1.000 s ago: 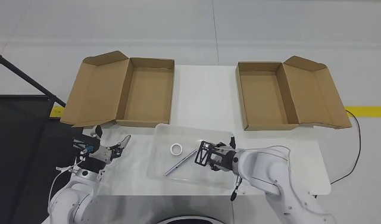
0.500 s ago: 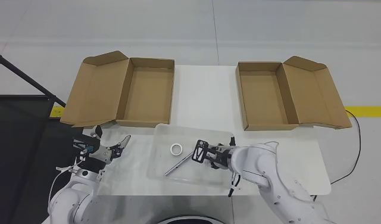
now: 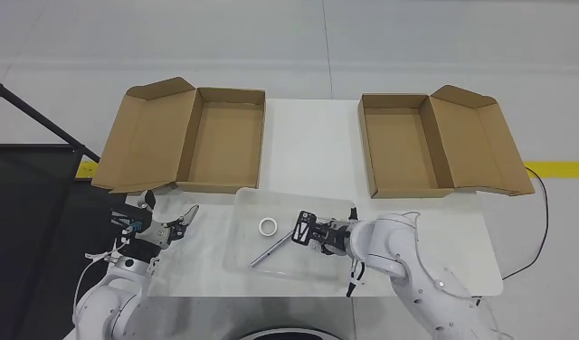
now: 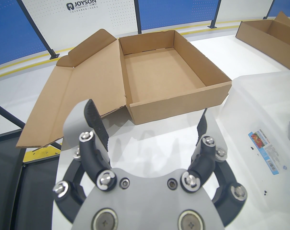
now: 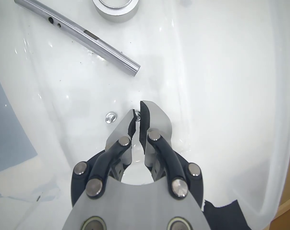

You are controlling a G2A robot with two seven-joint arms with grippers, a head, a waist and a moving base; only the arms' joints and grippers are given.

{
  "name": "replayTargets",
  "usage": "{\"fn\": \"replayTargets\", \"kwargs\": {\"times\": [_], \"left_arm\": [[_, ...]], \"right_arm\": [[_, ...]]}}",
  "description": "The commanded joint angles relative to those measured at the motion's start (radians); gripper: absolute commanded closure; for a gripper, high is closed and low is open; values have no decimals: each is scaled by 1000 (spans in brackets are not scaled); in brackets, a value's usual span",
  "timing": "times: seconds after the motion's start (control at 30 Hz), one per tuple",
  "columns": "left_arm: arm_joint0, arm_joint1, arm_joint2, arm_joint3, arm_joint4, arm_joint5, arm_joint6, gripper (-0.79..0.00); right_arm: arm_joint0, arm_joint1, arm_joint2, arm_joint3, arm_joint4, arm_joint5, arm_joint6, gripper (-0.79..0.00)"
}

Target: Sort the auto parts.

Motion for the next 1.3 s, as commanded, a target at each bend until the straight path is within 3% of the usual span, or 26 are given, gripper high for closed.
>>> {"fn": "replayTargets", "kwargs": {"times": [0.0,0.57,1.0,1.27], "left_arm": [[0,0,0,0,0,0,0,-785],[0,0,0,0,0,0,0,-785],[0,0,0,0,0,0,0,-785],[0,0,0,0,0,0,0,-785]], "right_arm": [[1,2,8,-14,4,-2,-9,0],[-77,48,256,-222,128,-89,-211,0],[-77,48,256,-222,128,-89,-211,0],[-90,53,293,-203,99,-21,-281,0]]}}
